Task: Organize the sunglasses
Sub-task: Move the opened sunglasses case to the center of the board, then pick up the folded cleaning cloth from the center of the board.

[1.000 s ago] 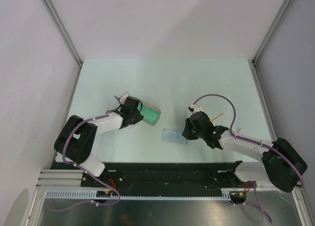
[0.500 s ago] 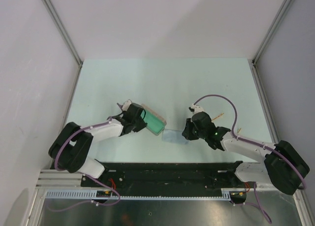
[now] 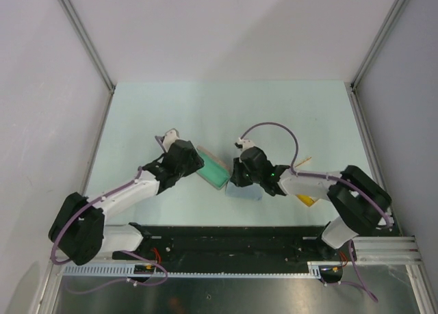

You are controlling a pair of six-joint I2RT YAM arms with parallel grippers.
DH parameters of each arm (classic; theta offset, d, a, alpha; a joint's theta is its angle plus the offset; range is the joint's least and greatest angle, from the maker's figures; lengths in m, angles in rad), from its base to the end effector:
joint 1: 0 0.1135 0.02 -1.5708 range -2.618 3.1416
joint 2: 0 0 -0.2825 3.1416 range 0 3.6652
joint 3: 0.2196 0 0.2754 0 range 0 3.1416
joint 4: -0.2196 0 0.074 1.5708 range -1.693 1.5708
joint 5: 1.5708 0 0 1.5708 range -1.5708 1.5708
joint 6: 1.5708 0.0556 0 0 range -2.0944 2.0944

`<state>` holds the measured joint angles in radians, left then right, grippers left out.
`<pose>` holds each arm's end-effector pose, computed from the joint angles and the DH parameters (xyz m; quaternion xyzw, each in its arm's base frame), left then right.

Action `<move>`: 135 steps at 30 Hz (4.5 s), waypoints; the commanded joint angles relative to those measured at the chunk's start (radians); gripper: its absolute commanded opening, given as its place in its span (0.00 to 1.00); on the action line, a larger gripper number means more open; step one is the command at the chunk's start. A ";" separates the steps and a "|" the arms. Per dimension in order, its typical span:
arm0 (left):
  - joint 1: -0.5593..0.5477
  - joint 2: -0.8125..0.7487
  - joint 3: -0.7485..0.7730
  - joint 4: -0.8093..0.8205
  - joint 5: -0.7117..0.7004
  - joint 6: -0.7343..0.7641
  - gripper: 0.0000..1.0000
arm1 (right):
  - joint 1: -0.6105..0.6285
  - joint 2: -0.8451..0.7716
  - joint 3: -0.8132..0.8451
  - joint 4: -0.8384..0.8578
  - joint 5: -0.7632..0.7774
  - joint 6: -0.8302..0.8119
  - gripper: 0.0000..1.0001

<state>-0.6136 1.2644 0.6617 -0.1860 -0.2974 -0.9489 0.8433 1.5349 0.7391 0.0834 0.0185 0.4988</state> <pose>0.2382 -0.1478 0.1897 -0.2082 0.8921 -0.1682 0.3641 0.2261 0.2524 0.1611 -0.1520 0.8965 0.2522 0.3311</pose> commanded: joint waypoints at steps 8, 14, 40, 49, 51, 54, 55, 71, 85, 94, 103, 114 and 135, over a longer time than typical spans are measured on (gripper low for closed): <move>0.133 -0.022 0.070 -0.003 0.006 0.148 0.62 | -0.009 0.251 0.244 0.067 0.046 -0.026 0.17; 0.150 0.003 0.090 -0.003 0.035 0.194 0.63 | -0.052 0.313 0.325 0.067 0.046 -0.057 0.17; 0.137 -0.088 0.004 0.028 0.199 0.277 0.69 | 0.019 0.080 0.207 -0.171 0.094 0.021 0.08; 0.137 -0.076 0.003 0.040 0.221 0.283 0.69 | 0.008 0.165 0.204 -0.113 0.064 0.024 0.05; 0.137 -0.074 0.001 0.042 0.231 0.283 0.69 | 0.004 0.185 0.206 -0.102 0.057 0.027 0.04; 0.135 -0.069 -0.001 0.049 0.245 0.283 0.68 | -0.003 0.209 0.204 -0.091 0.043 0.029 0.04; 0.137 -0.071 -0.001 0.051 0.247 0.286 0.69 | -0.003 0.214 0.204 -0.091 0.040 0.029 0.04; 0.109 -0.063 -0.008 0.080 0.323 0.295 0.69 | -0.039 0.232 0.229 -0.030 0.060 0.024 0.07; -0.052 0.041 0.018 0.143 0.374 0.266 0.75 | -0.024 -0.080 0.191 -0.303 0.190 0.113 0.49; -0.123 0.205 0.067 0.163 0.414 0.194 0.75 | -0.079 -0.303 -0.081 -0.412 0.212 0.285 0.52; -0.140 0.282 0.108 0.166 0.389 0.187 0.71 | -0.113 -0.288 -0.167 -0.353 0.150 0.316 0.51; -0.141 0.345 0.127 0.166 0.448 0.185 0.51 | -0.119 -0.213 -0.188 -0.277 0.092 0.317 0.42; -0.152 0.400 0.150 0.163 0.432 0.154 0.41 | -0.119 -0.165 -0.188 -0.261 0.074 0.314 0.33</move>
<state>-0.7582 1.6432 0.7841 -0.0238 0.1421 -0.7830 0.7238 1.3396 0.5545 -0.1375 0.0891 0.8116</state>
